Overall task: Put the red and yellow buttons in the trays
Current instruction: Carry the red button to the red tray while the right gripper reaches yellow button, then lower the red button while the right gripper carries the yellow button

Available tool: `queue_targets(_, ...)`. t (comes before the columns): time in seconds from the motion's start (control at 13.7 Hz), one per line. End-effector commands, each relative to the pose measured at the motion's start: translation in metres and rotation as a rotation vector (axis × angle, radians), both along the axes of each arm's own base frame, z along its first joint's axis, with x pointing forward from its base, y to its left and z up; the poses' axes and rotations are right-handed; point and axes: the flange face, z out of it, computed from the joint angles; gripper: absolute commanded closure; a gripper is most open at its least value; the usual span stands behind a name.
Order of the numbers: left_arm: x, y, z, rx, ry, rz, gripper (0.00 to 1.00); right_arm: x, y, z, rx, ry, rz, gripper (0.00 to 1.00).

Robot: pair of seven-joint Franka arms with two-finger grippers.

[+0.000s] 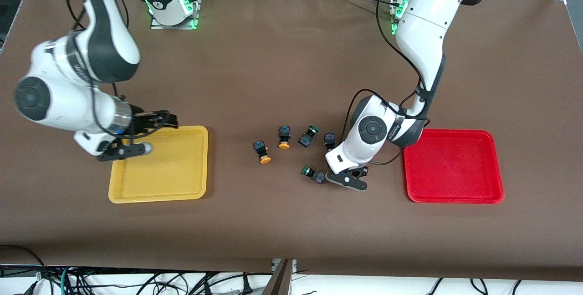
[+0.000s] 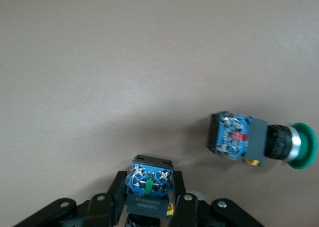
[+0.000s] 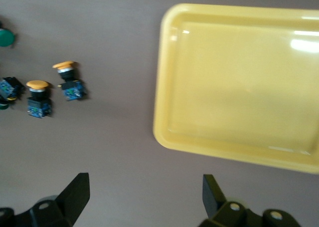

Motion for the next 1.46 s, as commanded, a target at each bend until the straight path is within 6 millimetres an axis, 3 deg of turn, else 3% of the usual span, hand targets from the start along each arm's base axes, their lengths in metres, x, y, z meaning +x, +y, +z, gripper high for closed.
queue_targets(0.0, 0.026, 0.052, 0.027, 0.018, -0.024, 0.029, 0.86, 0.006, 0.054, -0.029, 0.029, -0.049, 0.037, 0.0)
queue_targets(0.22, 0.048, 0.133, 0.07, 0.044, 0.007, -0.002, 0.86, 0.002, 0.135, -0.103, 0.04, -0.136, 0.078, 0.0)
queue_targets(0.44, 0.038, 0.22, 0.112, 0.065, 0.098, 0.033, 0.86, -0.006, 0.188, -0.173, 0.074, -0.239, 0.043, 0.0)
queue_targets(0.59, 0.018, 0.286, 0.124, 0.064, 0.129, 0.007, 0.84, -0.022, 0.221, -0.201, 0.085, -0.282, 0.033, 0.0)
queue_targets(0.73, -0.007, 0.347, 0.122, 0.058, 0.157, 0.054, 0.85, -0.02, 0.217, -0.212, 0.057, -0.317, 0.062, 0.0)
queue_targets(0.95, -0.027, 0.424, 0.119, 0.041, 0.179, 0.159, 0.85, -0.025, 0.215, -0.22, 0.03, -0.314, 0.087, 0.0)
queue_targets(1.1, -0.032, 0.438, 0.101, 0.012, 0.18, 0.202, 0.84, -0.033, 0.207, -0.234, 0.01, -0.286, 0.087, 0.01)
queue_targets(1.17, -0.041, 0.457, 0.084, 0.013, 0.167, 0.233, 0.83, -0.038, 0.205, -0.241, 0.001, -0.271, 0.084, 0.05)
queue_targets(1.24, -0.054, 0.469, 0.067, 0.011, 0.163, 0.254, 0.83, -0.041, 0.203, -0.246, -0.005, -0.258, 0.069, 0.12)
queue_targets(1.39, -0.066, 0.472, 0.045, -0.007, 0.147, 0.29, 0.83, -0.042, 0.202, -0.246, -0.007, -0.252, 0.053, 0.34)
